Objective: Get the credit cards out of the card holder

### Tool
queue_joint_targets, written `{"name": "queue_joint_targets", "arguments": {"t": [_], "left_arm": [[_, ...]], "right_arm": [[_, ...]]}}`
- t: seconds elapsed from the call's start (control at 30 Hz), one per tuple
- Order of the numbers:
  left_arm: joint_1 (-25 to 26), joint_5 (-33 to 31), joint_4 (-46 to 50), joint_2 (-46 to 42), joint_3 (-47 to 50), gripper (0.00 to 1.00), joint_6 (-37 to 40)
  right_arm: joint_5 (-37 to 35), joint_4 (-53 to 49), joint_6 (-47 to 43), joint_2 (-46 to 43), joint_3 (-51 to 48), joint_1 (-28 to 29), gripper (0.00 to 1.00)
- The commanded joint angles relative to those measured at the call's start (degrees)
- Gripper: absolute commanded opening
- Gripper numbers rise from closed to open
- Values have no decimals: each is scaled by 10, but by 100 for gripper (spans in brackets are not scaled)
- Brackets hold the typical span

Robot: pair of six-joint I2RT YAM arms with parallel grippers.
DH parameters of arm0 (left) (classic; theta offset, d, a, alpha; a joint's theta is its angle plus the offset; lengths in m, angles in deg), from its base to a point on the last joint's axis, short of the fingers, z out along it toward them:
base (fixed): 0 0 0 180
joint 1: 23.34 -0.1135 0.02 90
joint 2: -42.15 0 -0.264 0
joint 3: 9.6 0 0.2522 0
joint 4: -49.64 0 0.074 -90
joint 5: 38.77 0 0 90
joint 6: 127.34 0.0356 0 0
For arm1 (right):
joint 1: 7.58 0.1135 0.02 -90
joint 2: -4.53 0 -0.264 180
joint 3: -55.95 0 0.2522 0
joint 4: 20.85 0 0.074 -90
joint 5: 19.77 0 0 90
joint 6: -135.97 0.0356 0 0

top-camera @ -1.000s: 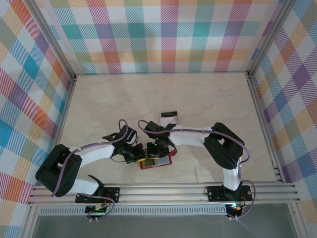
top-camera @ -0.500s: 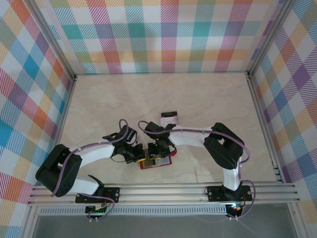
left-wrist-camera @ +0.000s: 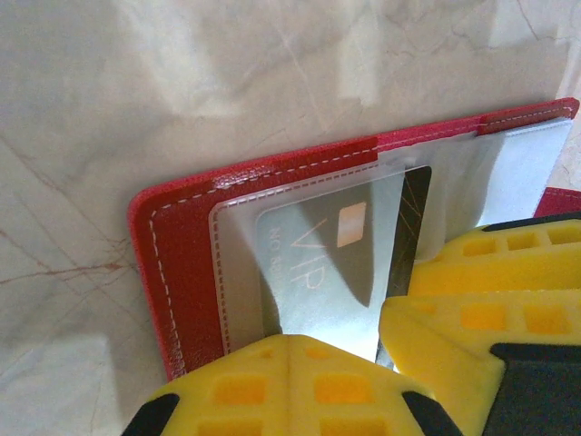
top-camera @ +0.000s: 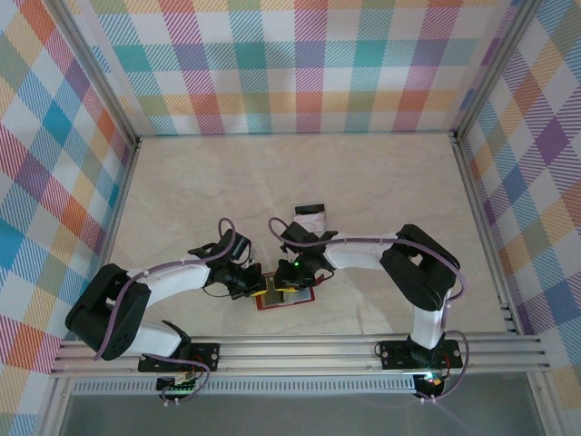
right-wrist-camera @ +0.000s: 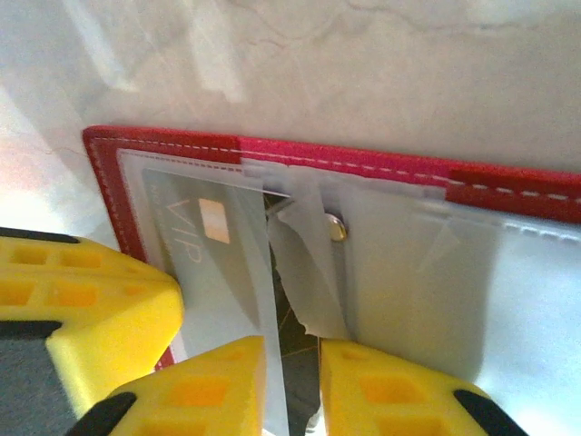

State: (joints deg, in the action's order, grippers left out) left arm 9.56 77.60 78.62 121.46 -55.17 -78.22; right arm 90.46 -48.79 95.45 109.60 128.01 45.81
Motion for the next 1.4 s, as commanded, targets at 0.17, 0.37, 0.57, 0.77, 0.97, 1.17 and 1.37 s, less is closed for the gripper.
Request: {"name": "queue_joint_targets", "arguments": {"t": [0.17, 0.37, 0.57, 0.77, 0.97, 1.17, 1.37], "left_arm": [[0, -32, 49, 15, 9, 0, 4], [0, -35, 54, 13, 9, 0, 3], [0, -34, 55, 10, 7, 0, 2], [0, -33, 56, 11, 2, 0, 3], [0, -44, 71, 3, 0, 0, 9], [-1, -58, 84, 6, 3, 0, 19], [0, -61, 88, 15, 0, 0, 26]], "right_arm": [[96, 275, 96, -33, -107, -20, 18], [106, 335, 120, -37, -133, -26, 12], [124, 369, 124, -35, -141, -30, 13], [139, 395, 131, -17, -144, -31, 10], [111, 341, 112, -38, -147, -38, 8], [90, 277, 85, -67, -145, -42, 12], [88, 281, 88, -77, -150, -43, 4]]}}
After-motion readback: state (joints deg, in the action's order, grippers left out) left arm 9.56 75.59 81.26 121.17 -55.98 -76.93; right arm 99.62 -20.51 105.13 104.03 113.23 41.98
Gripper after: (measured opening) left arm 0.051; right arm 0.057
